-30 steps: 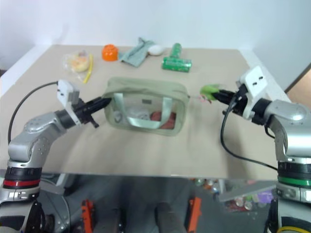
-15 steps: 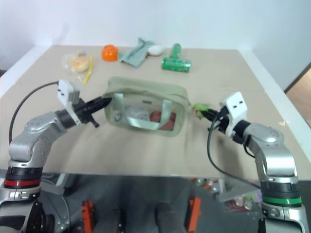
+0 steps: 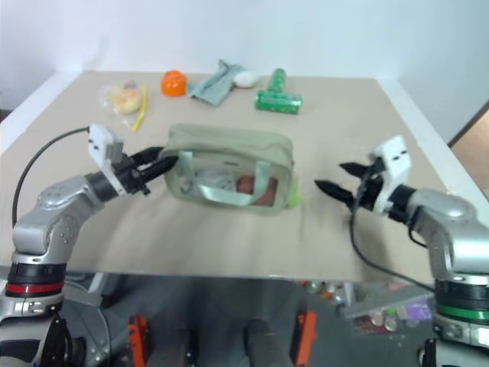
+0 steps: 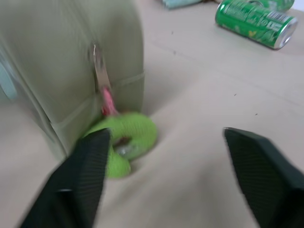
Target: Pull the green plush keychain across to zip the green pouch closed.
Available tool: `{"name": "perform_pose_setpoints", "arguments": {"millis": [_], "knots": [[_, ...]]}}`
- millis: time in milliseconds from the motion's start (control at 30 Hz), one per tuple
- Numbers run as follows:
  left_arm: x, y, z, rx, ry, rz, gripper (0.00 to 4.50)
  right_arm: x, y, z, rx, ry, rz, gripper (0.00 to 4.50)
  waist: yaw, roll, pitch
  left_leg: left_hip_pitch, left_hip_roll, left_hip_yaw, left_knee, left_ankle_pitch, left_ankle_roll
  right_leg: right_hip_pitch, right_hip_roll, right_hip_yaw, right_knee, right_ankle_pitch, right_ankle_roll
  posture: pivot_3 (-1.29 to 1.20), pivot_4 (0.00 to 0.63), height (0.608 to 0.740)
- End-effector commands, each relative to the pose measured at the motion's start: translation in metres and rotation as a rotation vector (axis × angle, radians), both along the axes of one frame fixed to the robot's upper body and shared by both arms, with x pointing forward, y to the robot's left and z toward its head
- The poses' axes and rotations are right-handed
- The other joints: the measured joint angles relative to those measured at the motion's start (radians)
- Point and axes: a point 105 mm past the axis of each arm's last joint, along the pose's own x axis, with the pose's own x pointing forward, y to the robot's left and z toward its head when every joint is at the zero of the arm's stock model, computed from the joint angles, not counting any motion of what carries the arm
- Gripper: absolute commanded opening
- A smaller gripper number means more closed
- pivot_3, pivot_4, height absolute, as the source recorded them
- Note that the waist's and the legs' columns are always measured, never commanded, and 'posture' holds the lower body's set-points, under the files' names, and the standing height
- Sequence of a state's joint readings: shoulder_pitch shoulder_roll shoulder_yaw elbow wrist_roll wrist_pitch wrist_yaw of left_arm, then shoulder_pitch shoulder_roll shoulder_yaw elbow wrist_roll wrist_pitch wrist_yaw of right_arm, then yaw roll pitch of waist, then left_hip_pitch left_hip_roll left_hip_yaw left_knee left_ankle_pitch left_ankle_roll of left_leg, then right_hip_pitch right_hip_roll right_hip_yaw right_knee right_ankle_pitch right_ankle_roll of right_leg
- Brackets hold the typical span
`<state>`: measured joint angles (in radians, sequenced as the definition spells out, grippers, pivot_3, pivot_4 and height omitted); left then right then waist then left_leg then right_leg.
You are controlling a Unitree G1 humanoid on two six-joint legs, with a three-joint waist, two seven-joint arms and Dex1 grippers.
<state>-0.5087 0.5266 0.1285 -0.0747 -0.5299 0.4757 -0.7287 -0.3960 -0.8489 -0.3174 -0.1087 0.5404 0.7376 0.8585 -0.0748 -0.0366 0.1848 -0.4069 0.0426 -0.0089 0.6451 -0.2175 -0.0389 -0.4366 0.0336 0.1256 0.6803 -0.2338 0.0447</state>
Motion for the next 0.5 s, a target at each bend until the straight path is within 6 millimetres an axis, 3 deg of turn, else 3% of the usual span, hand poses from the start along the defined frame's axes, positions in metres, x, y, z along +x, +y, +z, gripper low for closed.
{"name": "perform_pose_setpoints", "arguments": {"millis": [33,133,233,333,400,500], "knots": [[-0.011,0.005,0.026,0.003,-0.105,-0.015,3.41,-0.018,0.007,0.019,0.016,0.018,0.079,4.50,-0.001,0.000,0.000,0.000,0.000,0.000,0.000,0.000,0.000,0.000,0.000,0.000,0.000,0.000,0.000,0.00,0.150,0.740],[-0.017,0.014,0.034,-0.003,-0.126,0.002,4.47,-0.030,0.016,0.014,0.022,0.087,0.135,4.50,-0.001,0.000,0.000,0.001,0.001,0.000,0.000,0.000,0.000,0.000,0.001,0.000,0.000,0.000,0.000,0.00,0.150,0.740],[-0.026,0.038,0.039,-0.003,-0.123,0.071,4.47,-0.039,0.022,0.004,0.003,0.122,0.161,4.50,-0.002,0.000,0.000,0.001,0.001,0.000,-0.001,0.000,0.000,0.000,0.001,0.000,0.000,0.000,0.000,0.00,0.150,0.740],[-0.035,0.064,0.031,0.027,-0.098,0.158,4.47,-0.046,0.029,-0.011,-0.019,0.145,0.181,4.50,-0.003,0.000,0.000,0.001,0.002,0.000,-0.001,0.000,0.000,-0.001,0.001,0.000,0.000,0.000,0.000,0.00,0.150,0.740],[-0.044,0.073,0.016,0.100,-0.078,0.190,4.47,-0.047,0.035,-0.020,-0.078,0.092,0.188,4.50,-0.003,0.000,0.000,0.001,0.002,0.000,-0.001,0.000,0.000,-0.001,0.001,0.000,0.000,0.000,0.000,0.00,0.150,0.740],[-0.062,0.070,-0.016,0.170,0.006,0.171,4.47,-0.052,0.046,-0.032,-0.082,0.052,0.214,4.50,-0.002,0.000,0.000,0.001,0.002,0.001,-0.001,0.000,0.000,0.000,0.000,0.000,0.000,-0.001,0.000,0.00,0.150,0.740]]}}
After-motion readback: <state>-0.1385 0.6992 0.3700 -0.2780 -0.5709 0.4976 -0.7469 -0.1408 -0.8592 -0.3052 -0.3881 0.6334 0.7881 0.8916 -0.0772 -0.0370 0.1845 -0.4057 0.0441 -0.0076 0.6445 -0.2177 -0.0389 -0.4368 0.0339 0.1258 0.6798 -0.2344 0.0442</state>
